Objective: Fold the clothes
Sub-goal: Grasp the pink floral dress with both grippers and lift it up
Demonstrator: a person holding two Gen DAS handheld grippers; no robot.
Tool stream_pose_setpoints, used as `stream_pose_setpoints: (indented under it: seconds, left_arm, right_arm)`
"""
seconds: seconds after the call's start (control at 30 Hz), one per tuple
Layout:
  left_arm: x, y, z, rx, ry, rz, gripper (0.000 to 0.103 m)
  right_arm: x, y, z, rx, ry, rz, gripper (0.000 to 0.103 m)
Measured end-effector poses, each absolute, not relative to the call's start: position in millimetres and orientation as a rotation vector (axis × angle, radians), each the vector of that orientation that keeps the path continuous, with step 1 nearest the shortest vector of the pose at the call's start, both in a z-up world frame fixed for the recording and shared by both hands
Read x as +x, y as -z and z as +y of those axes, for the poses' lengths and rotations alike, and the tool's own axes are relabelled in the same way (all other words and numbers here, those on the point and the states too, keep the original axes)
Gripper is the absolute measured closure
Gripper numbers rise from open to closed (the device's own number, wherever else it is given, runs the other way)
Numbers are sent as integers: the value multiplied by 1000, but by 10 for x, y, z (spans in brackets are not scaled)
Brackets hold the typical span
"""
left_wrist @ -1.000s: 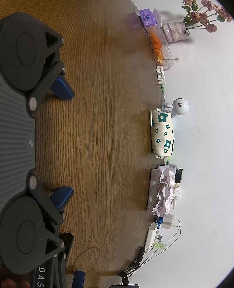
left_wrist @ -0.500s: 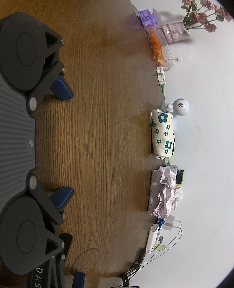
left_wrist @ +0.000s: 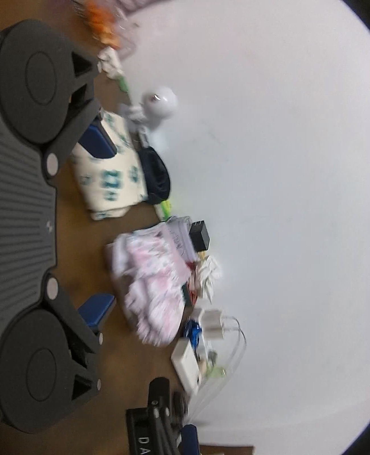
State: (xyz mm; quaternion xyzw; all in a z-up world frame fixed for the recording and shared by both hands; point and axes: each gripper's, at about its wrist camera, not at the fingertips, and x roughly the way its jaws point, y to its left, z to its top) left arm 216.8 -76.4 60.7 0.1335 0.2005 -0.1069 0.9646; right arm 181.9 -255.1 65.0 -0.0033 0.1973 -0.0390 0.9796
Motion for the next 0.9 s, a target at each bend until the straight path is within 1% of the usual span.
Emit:
stream_pose_setpoints:
  seconds: [0.07, 0.13, 0.17, 0.2, 0.23, 0.27, 0.3, 0.33, 0.37, 0.4, 0.47, 0.53, 0.67, 0.8, 0.9]
  left_arm:
    - [2460, -538, -816, 243, 215, 431, 14]
    - [2682, -475, -857, 227, 203, 453, 19]
    - [2745, -445, -868, 227, 207, 461, 28]
    - [2806, -412, -875, 226, 217, 471, 38]
    - [2854, -389, -882, 220, 236, 482, 57]
    - [2895, -371, -888, 213, 259, 494, 71]
    - [2947, -351, -894, 205, 283, 514, 100]
    - [2997, -342, -887, 188, 293, 536, 102]
    - [3011, -360, -872, 162, 293, 540, 102]
    - [3008, -394, -842, 128, 300, 523, 103]
    - [2880, -570, -745, 70, 340, 446, 103]
    - [2716, -836, -687, 64, 342, 375, 103]
    - [2114, -1644, -534, 23, 352, 196, 103]
    - [1252, -2479, -315, -28, 352, 4, 103]
    - [508, -3003, -145, -23, 352, -149, 103]
  right_arm:
    - [2155, -568, -2647, -11, 65, 432, 18]
    - [2400, -455, -2663, -64, 64, 460, 19]
    - [2510, -382, -2638, -109, 64, 481, 19]
    - [2612, -315, -2616, -145, 60, 497, 21]
    - [2684, -278, -2612, -142, 37, 498, 23]
    - [2755, -246, -2611, -136, 15, 498, 30]
    - [2817, -239, -2625, -117, -4, 492, 43]
    - [2870, -243, -2646, -93, -16, 491, 55]
    - [2919, -251, -2665, -71, -28, 495, 95]
    - [2945, -279, -2683, -53, -34, 517, 100]
    - [2860, -412, -2720, -10, -31, 498, 101]
    - [2608, -714, -2730, -5, -56, 424, 101]
    - [1998, -1459, -2736, -18, -100, 251, 101]
    - [1173, -2297, -2720, -29, -203, 108, 101]
    - [513, -2842, -2726, -51, -224, 8, 101]
